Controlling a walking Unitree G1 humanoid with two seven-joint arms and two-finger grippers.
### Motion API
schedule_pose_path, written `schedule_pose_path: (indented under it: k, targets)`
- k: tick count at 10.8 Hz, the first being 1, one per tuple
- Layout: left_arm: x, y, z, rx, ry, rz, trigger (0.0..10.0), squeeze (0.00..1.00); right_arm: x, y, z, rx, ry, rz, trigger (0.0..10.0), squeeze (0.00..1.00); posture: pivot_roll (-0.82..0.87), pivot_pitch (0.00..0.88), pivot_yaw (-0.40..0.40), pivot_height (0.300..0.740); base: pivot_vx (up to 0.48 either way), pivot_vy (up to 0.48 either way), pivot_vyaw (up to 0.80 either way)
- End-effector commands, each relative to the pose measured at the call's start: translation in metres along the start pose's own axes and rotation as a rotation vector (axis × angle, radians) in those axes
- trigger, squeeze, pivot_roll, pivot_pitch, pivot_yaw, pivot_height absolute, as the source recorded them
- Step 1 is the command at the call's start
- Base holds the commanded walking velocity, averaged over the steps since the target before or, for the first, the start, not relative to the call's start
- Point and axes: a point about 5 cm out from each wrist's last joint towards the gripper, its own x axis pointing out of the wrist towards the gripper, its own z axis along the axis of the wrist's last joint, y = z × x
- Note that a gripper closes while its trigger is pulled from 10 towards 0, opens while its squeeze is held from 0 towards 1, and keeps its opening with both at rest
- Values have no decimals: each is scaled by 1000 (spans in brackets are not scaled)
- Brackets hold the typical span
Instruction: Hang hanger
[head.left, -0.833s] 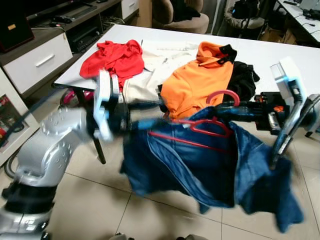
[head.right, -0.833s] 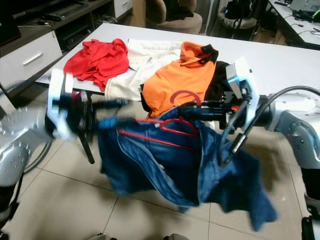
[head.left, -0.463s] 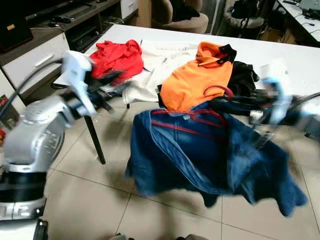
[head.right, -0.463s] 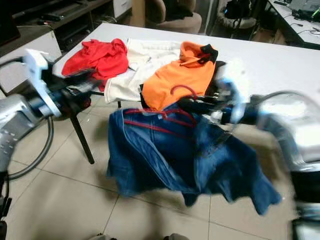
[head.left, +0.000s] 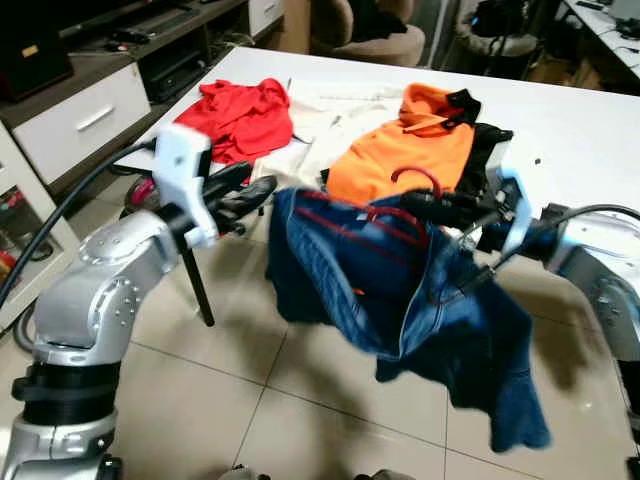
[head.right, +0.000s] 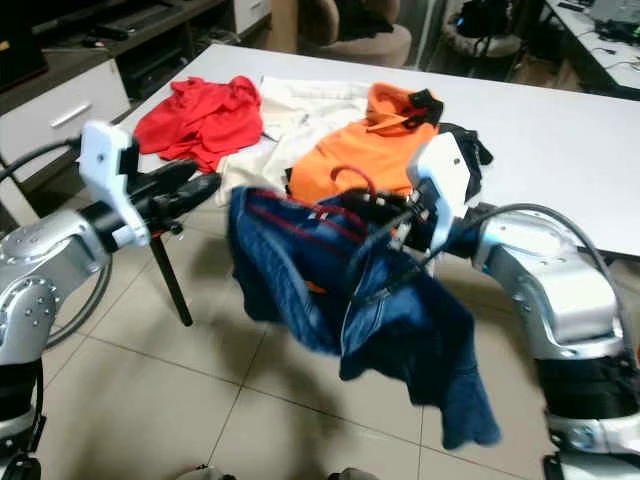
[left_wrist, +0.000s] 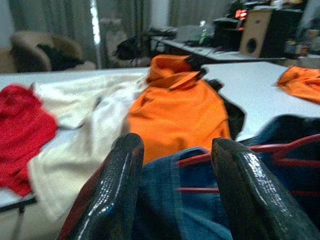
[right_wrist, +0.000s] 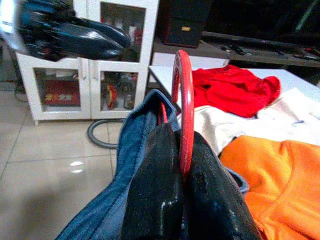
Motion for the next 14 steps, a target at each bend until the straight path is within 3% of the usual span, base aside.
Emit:
schedule_pose_path:
  k: [1,3,4,6,7,8,14]
  targets:
    - [4,-6,0,19,6,10,10000,1000,0,-5,14,-45,-48,-17,0,0,-157,0,1,740,0,0,0]
    - [6,-6,-2,46,19,59,10000,1000,3,-4,15,-49,-56,-1,0,0,-159,0,-1,740,0,0,0]
    - [8,-6,-8,-9,43,94,10000,0,6,-2,19,-45,-76,24,0,0,-159,0,-2,740,0,0,0]
    - [10,-6,-12,-51,43,104,10000,0,6,0,23,-41,-90,48,0,0,-165,0,-1,740,0,0,0]
    - [13,-9,-10,-136,21,95,10000,0,5,0,25,-40,-95,66,0,0,-163,0,-2,740,0,0,0]
    - [13,-13,-8,-163,8,73,10000,0,5,1,26,-39,-98,75,0,0,-165,0,-5,740,0,0,0]
    - [13,-14,-11,-126,28,76,10000,0,5,2,27,-36,-101,93,0,0,-163,0,-9,740,0,0,0]
